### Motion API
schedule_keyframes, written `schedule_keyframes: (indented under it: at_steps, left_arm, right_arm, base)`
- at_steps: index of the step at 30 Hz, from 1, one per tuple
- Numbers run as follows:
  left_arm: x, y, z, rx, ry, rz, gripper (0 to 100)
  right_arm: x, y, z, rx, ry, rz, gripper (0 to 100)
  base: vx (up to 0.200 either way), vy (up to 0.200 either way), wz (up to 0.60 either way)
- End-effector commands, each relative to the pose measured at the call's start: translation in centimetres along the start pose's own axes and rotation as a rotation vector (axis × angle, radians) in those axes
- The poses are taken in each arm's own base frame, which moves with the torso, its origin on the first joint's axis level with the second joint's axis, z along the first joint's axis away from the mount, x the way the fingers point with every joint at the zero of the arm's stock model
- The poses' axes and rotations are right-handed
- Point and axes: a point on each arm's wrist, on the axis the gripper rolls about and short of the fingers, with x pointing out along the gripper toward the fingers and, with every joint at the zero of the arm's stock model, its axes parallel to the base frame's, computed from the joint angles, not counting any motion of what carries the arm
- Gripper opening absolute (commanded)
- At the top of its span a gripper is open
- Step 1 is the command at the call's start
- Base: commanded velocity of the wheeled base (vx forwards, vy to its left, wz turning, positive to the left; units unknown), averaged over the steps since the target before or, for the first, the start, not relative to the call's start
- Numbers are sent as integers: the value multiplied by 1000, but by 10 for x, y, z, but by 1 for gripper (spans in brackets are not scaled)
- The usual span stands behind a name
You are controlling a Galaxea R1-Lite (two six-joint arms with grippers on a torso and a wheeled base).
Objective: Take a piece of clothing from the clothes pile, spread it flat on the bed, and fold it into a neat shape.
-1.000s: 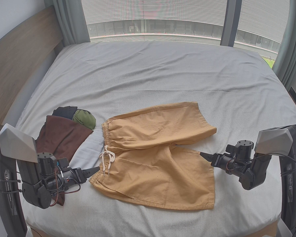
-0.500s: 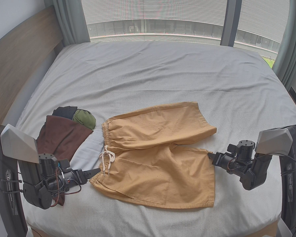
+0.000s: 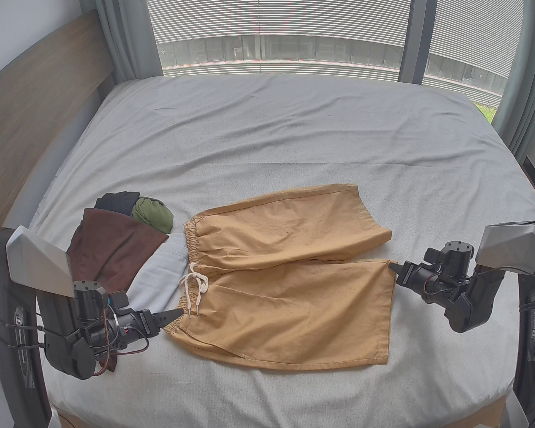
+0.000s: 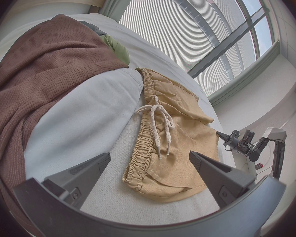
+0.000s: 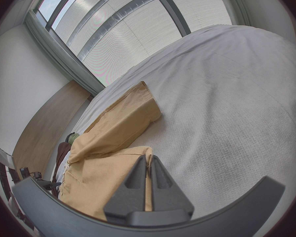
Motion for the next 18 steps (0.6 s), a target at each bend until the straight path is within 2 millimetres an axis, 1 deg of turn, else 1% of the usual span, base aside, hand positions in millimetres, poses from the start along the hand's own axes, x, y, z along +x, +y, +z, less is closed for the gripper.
schedule_keyframes:
  at_steps: [1, 10, 18]
  left_arm:
    - [1, 2, -2, -4, 7, 3, 100]
    - [2, 1, -3, -4, 10, 2, 100]
    - [3, 2, -6, -6, 22, 5, 100]
  right_arm:
    - [0, 1, 5, -4, -15, 3, 0]
    - [3, -6, 13, 4, -32, -18, 0]
    - [7, -7, 14, 1, -42, -23, 0]
  base:
    - [0, 0, 0]
    - [0, 0, 0]
    - [0, 0, 0]
